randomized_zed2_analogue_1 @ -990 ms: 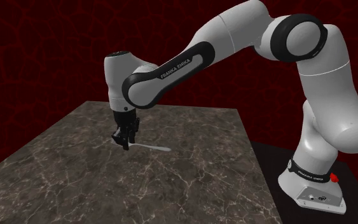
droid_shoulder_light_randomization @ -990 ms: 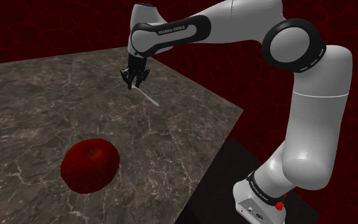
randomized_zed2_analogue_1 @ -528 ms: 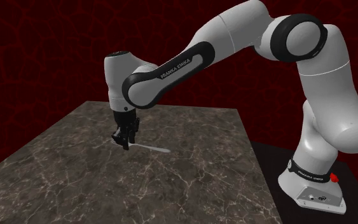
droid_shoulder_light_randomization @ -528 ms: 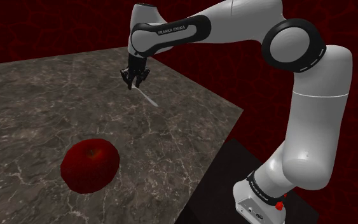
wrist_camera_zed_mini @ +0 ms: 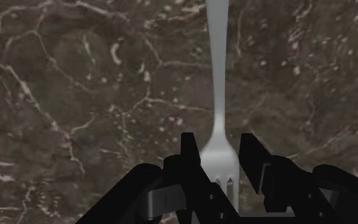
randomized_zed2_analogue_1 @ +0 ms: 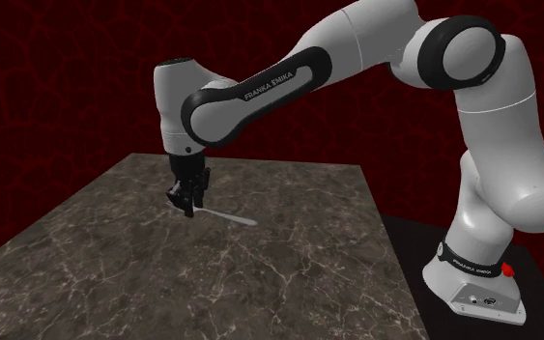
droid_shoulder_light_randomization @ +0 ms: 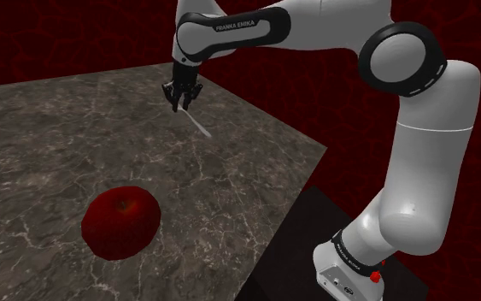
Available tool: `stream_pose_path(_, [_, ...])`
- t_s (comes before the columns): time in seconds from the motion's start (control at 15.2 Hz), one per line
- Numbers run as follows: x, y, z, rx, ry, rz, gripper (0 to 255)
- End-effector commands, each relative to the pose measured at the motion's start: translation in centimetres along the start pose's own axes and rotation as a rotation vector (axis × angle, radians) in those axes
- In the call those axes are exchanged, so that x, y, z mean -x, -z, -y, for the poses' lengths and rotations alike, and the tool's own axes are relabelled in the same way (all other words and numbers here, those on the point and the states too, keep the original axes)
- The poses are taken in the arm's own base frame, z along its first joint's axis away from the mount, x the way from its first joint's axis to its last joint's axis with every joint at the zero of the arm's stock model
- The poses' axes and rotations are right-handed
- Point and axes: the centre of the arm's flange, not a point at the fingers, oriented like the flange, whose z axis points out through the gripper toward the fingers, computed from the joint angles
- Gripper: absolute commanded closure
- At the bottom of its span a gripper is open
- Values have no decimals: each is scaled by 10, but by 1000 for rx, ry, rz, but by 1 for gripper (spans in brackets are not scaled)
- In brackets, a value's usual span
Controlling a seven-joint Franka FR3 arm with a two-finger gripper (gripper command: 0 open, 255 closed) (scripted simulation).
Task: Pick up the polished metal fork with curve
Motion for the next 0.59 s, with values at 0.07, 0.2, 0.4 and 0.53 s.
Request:
stream_pose_path(0.07, [0, 15, 1, 0, 0, 0, 255])
stream_pose_path(0.2, [0, 26, 1, 0, 0, 0, 255])
stream_pose_path(0.4, [-1, 42, 1, 0, 0, 0, 255])
stream_pose_path(0.53, [-1, 42, 1, 0, 0, 0, 255])
